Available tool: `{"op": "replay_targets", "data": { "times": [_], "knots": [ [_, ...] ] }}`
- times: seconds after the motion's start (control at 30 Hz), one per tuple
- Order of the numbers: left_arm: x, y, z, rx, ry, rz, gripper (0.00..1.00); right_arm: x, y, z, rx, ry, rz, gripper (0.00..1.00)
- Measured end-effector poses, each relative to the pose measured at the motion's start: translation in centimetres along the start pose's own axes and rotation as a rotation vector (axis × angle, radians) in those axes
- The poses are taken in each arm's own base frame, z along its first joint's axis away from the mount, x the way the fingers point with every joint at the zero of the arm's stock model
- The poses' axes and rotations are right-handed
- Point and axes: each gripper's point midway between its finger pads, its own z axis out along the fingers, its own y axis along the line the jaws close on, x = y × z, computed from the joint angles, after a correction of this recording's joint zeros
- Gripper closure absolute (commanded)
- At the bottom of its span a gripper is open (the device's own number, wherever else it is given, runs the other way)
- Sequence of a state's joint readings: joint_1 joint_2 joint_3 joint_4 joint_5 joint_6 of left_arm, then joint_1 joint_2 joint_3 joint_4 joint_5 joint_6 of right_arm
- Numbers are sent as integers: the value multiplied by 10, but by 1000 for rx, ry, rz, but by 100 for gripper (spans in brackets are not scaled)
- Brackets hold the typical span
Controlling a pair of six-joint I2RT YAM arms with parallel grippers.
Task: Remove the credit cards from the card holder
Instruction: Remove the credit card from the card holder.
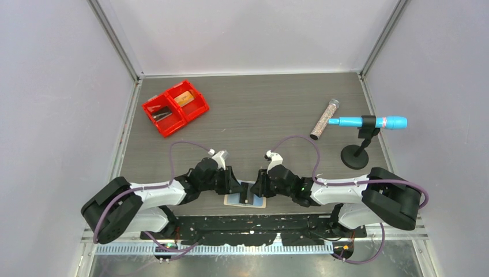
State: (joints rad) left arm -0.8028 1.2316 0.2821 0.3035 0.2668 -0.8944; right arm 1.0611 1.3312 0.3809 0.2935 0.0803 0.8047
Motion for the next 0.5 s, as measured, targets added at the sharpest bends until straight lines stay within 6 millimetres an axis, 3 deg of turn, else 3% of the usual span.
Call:
{"op": "replay_targets", "data": {
  "times": [0.17, 0.37, 0.5],
  "knots": [
    [0, -5, 4, 28, 4, -30, 73, 0, 0, 0, -4, -4, 5, 63],
    [3, -6, 3, 39, 8, -55, 97, 0, 0, 0, -3, -5, 7, 63],
    [-2, -12, -2, 58, -11, -56, 100, 0, 0, 0, -2, -7, 7, 63]
  ]
}}
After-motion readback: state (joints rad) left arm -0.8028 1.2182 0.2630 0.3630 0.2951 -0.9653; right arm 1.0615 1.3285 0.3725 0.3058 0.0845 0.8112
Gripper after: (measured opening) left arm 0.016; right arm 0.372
